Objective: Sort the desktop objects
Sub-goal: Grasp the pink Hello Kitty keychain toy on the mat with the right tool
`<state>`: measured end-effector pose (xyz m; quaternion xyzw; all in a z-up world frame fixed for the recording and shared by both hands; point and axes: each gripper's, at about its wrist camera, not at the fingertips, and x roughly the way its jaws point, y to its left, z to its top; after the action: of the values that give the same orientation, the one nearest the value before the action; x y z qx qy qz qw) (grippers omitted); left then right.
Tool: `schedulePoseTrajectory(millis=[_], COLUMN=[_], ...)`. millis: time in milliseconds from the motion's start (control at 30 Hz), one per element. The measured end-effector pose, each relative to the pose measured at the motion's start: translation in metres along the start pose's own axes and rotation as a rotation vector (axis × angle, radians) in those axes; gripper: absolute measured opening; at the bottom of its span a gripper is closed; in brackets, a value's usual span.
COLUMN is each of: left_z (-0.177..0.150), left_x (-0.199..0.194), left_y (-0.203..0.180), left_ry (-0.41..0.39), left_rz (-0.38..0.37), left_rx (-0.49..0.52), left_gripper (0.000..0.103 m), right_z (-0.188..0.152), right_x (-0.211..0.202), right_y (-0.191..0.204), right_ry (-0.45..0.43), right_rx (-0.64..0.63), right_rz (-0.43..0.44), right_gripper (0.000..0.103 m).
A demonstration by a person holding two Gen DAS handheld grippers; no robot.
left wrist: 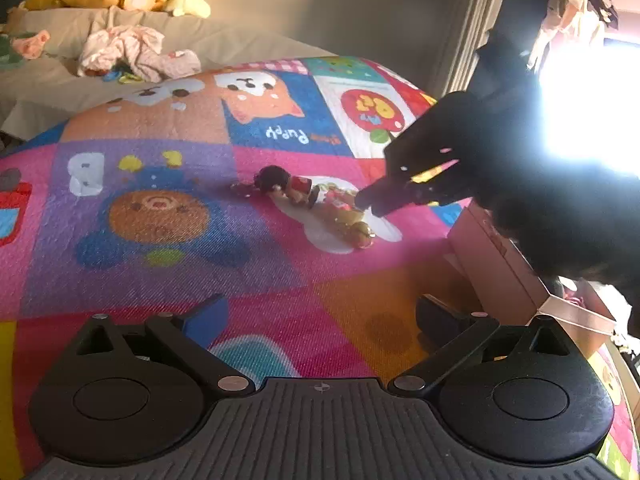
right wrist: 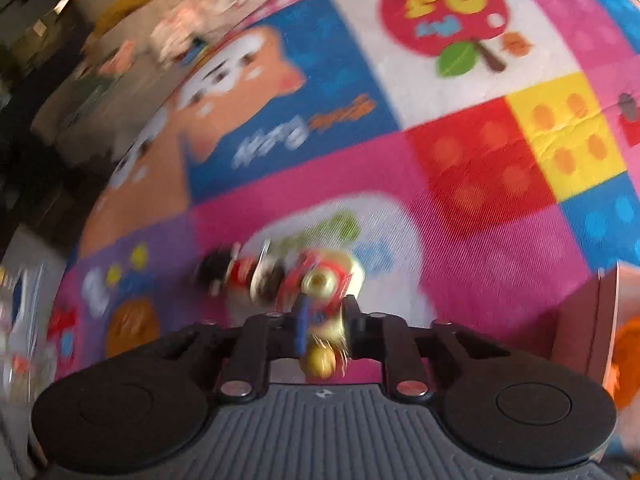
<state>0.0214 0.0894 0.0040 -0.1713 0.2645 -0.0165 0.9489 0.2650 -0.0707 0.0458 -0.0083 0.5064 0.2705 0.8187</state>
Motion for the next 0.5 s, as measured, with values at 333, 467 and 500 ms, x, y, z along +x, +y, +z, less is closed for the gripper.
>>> schedulePoseTrajectory(millis=[333,467,500], left_z=[0.0,0.0,0.0], left_x=[0.001,0.001,0.0], left_y=[0.001,0.004,0.004], left_ry=[0.01,0.016,0.017], left_rz=[0.007,0.002,-0.003], left_rx=[-0.007,-0.029,-0.034], left_gripper=[0.102,0.102,0.102], right_z=[0.003,0.01,0.01], right_x=[0.006,0.042,0.05], right_y=[0.066,0.091,0.097], right_ry=[-0.156,-0.148,-0.125], right_rx=[-0.19,-0.295,-0.332], right_rz=[-0.037,-0.083,-0.094], right_gripper=[0.081,0.071,0.061])
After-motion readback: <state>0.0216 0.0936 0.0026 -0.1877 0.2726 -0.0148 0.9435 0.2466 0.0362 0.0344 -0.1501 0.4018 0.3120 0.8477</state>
